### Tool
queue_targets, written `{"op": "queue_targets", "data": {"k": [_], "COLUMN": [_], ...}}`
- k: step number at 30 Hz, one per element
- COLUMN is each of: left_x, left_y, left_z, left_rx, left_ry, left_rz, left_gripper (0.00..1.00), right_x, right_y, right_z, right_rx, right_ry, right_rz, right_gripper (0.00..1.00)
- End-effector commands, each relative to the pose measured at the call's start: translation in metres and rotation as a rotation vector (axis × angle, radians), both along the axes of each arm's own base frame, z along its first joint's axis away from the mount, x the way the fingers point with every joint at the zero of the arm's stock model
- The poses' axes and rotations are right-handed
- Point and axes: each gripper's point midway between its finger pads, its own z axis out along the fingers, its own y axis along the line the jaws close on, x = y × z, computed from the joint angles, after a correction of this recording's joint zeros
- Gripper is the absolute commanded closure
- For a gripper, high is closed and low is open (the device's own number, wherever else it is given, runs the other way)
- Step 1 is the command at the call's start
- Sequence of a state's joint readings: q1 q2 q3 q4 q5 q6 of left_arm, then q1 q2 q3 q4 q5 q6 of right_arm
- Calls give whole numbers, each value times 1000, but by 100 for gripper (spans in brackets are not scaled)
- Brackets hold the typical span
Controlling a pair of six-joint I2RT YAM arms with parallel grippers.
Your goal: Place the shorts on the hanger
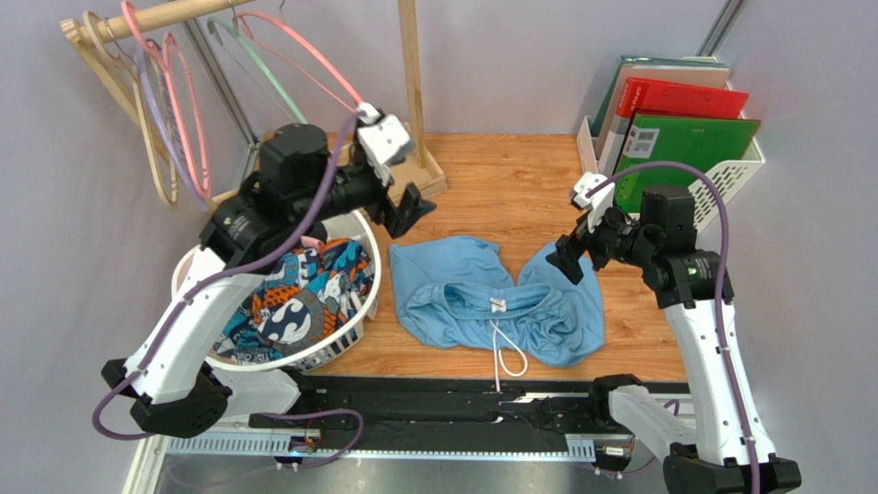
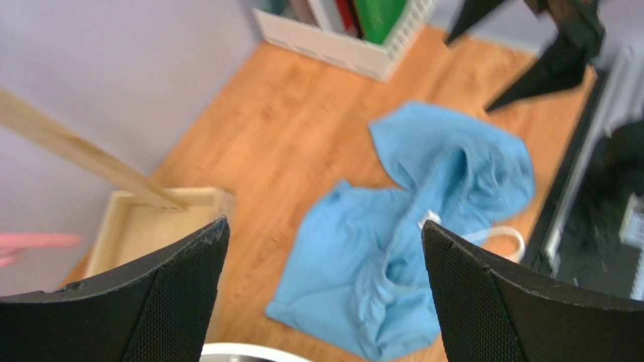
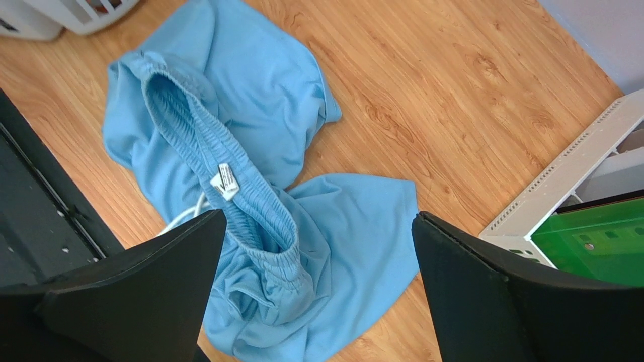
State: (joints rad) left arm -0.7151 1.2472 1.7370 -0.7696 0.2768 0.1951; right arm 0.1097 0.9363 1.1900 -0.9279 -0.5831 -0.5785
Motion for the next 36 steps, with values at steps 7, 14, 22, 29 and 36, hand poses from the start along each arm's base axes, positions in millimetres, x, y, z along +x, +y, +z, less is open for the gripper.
{"op": "queue_targets", "data": {"k": [7, 14, 22, 29, 36], "left_x": [98, 134, 157, 185, 224], "left_y": [82, 93, 114, 137, 131], "left_z": [88, 111, 93, 60, 47], "left_rx": [-439, -527, -533, -546, -553], "left_ry": [80, -12, -19, 71, 100], "left_rz": [713, 839, 1004, 1104, 1020], "left_gripper": [1, 10, 10, 7, 7], "right_x": [-8, -11, -14, -18, -19], "right_y": [3, 10, 11, 15, 15], "right_z": [37, 38, 43, 42, 35], "right_rx": [120, 158, 161, 170, 160], "right_ry": [11, 33, 31, 31, 30], "right_rz": [-88, -67, -53, -27, -16], "right_gripper": [0, 0, 0, 0, 0]}}
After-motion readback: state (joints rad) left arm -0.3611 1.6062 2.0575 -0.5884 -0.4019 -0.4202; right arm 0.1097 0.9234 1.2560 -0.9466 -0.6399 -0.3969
